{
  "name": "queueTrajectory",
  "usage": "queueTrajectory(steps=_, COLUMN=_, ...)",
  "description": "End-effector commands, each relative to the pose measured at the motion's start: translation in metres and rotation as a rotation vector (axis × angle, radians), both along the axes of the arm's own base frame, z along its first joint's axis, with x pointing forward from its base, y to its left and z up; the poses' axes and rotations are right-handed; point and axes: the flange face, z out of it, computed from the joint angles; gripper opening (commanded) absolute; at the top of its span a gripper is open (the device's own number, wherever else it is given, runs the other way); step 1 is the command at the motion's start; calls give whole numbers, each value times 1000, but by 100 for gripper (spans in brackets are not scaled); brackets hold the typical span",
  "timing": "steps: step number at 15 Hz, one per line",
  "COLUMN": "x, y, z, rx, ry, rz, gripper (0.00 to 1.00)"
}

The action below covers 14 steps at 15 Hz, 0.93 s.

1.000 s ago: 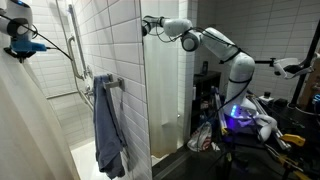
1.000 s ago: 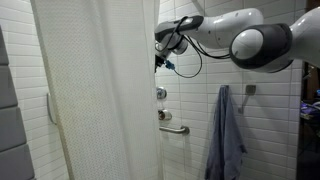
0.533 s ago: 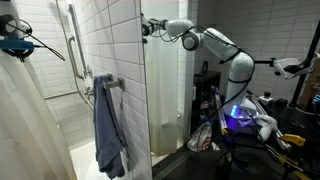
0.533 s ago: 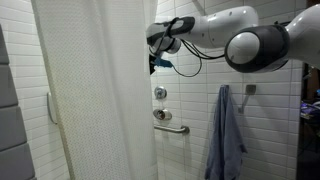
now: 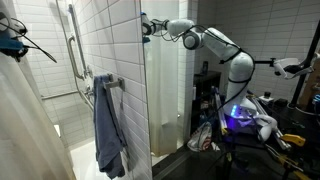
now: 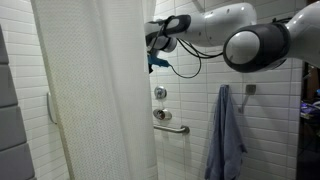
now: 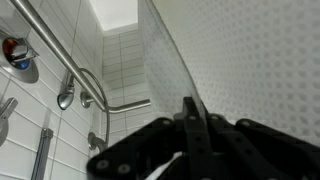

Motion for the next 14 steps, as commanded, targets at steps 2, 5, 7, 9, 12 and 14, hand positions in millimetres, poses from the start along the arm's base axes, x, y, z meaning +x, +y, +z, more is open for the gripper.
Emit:
queueTrajectory(steps=2, x=-12, y=19, z=-16, rx=0, ry=114, rz=-34, gripper=0)
queueTrajectory(steps=5, x=-21, y=26, z=-16, rx=13, ry=169, rz=-52, gripper=0)
queueTrajectory(steps=7, x=-27, y=30, z=-18, rx=26, ry=199, rz=-57, gripper=0)
queueTrajectory(steps=9, x=-34, y=34, z=-19, rx=37, ry=221, rz=-57, gripper=0)
queueTrajectory(steps=12, x=-52, y=38, z=-17, rx=33, ry=271, rz=-84, gripper=0)
queueTrajectory(steps=14, x=-66, y=39, z=-18, rx=30, ry=304, rz=-109, gripper=0)
